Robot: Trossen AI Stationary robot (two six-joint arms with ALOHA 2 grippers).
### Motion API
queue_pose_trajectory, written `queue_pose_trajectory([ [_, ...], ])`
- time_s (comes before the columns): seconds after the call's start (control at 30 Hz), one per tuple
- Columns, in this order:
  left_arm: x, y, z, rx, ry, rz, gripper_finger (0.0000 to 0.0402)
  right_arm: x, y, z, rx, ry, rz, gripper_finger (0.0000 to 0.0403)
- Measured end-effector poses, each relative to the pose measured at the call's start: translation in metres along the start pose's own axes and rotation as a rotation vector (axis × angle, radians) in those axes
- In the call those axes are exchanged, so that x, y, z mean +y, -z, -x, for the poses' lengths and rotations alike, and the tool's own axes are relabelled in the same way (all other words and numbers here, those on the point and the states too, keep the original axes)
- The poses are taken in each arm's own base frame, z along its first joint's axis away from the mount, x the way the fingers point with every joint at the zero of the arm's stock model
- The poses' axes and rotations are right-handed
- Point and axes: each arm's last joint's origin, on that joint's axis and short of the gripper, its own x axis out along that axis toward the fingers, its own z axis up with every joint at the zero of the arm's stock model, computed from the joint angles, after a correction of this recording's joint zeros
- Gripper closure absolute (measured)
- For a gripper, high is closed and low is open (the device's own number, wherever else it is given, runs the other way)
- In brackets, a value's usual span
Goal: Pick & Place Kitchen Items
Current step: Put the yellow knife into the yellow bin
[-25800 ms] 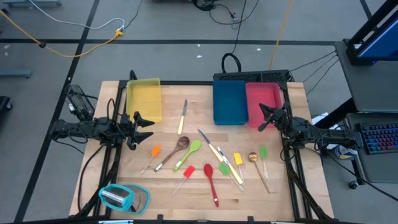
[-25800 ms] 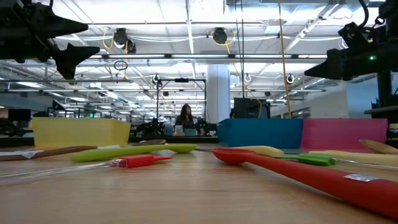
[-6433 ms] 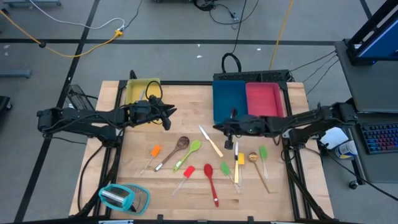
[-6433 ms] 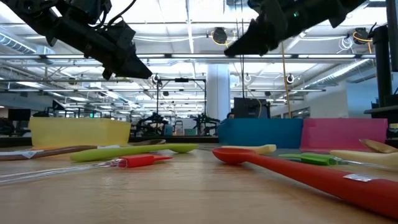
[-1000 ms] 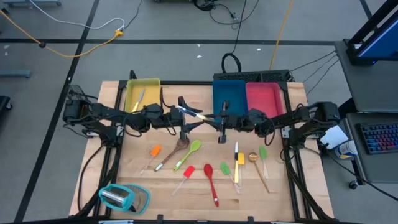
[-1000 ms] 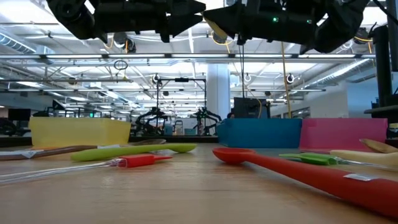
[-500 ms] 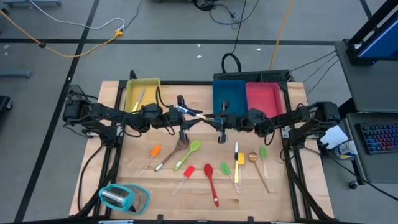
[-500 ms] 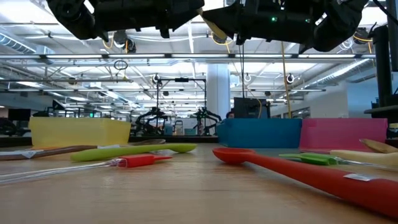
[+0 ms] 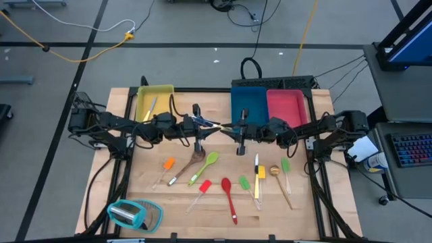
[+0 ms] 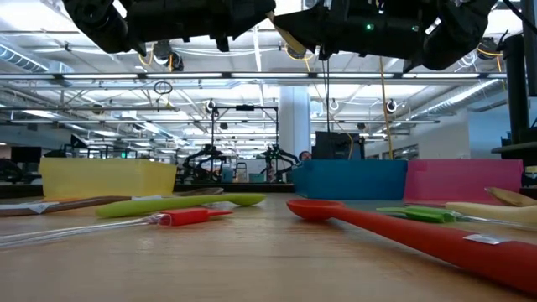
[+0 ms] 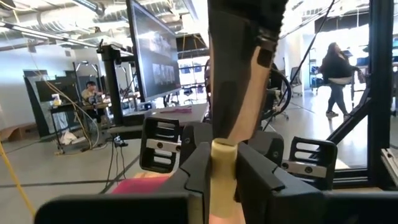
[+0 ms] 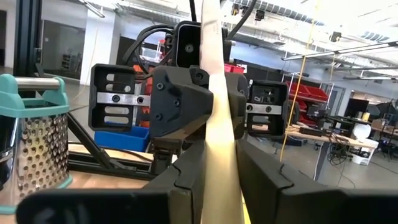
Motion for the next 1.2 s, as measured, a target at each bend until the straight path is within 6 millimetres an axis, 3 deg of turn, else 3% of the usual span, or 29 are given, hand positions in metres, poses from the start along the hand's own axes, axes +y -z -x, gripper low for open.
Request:
queue_pose_trajectory([
  [0.2,0.001,0.006,0.0,0.065,-0.047,0.01,0.0344,0.001,0.007,0.0,0.079,0.008,-0.002,0.0285],
  [0.57,0.009,0.011,0.013,0.306,-0.32,0.032,0.0345,0.012,0.021,0.006,0.321,0.191,0.133,0.022],
  [0.93,0.045,-0.012,0.064,0.539,-0.624,0.186,0.0349,0.023,0.022,0.007,0.351,0.147,0.145,0.0223],
  [1.2,0.078,0.01,0.11,0.831,-0.943,0.412,0.0348,0.023,0.023,0.007,0.362,0.143,0.146,0.0219],
])
